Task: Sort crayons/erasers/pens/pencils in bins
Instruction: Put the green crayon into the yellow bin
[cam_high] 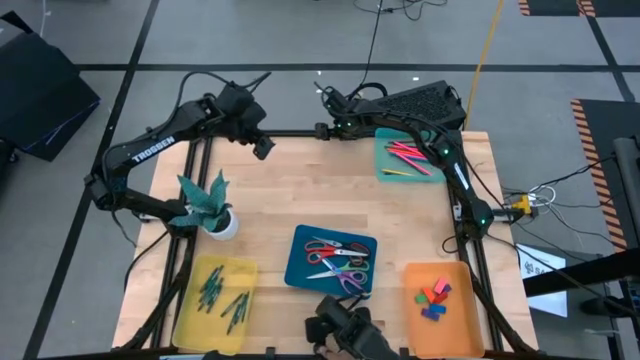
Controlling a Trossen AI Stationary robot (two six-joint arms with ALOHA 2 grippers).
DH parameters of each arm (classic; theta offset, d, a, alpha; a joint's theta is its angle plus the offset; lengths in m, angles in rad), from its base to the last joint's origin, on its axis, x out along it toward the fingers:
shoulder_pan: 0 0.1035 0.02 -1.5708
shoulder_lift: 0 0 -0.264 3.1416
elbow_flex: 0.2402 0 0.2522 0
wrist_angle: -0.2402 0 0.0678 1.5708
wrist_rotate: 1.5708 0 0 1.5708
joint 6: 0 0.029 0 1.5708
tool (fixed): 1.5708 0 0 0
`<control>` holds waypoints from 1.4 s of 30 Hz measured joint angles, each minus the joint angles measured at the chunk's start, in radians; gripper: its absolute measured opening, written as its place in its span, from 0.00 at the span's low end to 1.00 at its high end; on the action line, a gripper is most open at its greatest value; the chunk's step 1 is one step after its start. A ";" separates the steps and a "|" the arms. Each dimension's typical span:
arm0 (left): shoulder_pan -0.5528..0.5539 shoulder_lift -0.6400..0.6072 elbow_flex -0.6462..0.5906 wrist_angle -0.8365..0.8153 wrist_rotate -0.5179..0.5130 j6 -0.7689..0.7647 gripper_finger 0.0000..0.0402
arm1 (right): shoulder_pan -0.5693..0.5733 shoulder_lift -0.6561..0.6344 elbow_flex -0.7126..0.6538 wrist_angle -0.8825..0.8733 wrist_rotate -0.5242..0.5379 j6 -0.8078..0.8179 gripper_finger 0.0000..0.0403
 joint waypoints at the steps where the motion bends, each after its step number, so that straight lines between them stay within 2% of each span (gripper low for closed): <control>1: 0.000 0.000 0.000 0.022 0.000 -0.016 0.58 | 0.000 -0.006 -0.003 0.005 -0.001 -0.001 0.75; 4: 0.001 0.000 0.000 0.085 0.000 -0.069 0.58 | 0.002 -0.009 -0.018 0.052 -0.025 -0.059 0.75; 6: 0.001 0.000 0.000 0.118 0.000 -0.091 0.58 | 0.000 -0.007 -0.019 0.089 -0.079 -0.051 0.75; 10: 0.001 0.008 0.000 0.163 -0.023 -0.112 0.58 | 0.003 0.003 -0.018 0.185 -0.284 -0.166 0.75; 13: 0.018 0.033 0.000 0.169 -0.032 -0.121 0.58 | 0.016 -0.016 -0.023 0.146 -0.526 -0.283 0.75; 16: 0.035 0.074 0.000 0.172 -0.034 -0.106 0.58 | 0.038 -0.077 -0.021 0.121 -0.621 -0.407 0.75; 17: 0.041 0.093 0.000 0.170 -0.033 -0.093 0.58 | 0.045 -0.105 -0.021 0.098 -0.618 -0.456 0.75; 19: 0.046 0.133 0.000 0.173 -0.032 -0.051 0.58 | 0.058 -0.161 -0.018 0.066 -0.543 -0.572 0.75; 23: 0.045 0.215 0.000 0.190 -0.030 0.055 0.58 | 0.099 -0.261 -0.019 0.014 -0.243 -0.873 0.75; 25: 0.036 0.257 -0.001 0.202 -0.031 0.134 0.58 | 0.112 -0.299 -0.019 0.013 -0.144 -0.980 0.75; 31: 0.010 0.372 -0.001 0.257 -0.023 0.528 0.58 | 0.122 -0.442 -0.020 -0.095 -0.121 -1.059 0.75; 35: 0.036 0.441 0.000 0.277 0.060 0.743 0.58 | 0.160 -0.589 -0.018 -0.208 -0.125 -1.105 0.75; 40: 0.051 0.531 0.000 0.366 0.129 0.845 0.58 | 0.211 -0.735 -0.019 -0.268 -0.122 -1.078 0.75; 42: 0.033 0.554 0.009 0.389 0.052 0.823 0.58 | 0.229 -0.780 -0.018 -0.268 -0.120 -1.048 0.75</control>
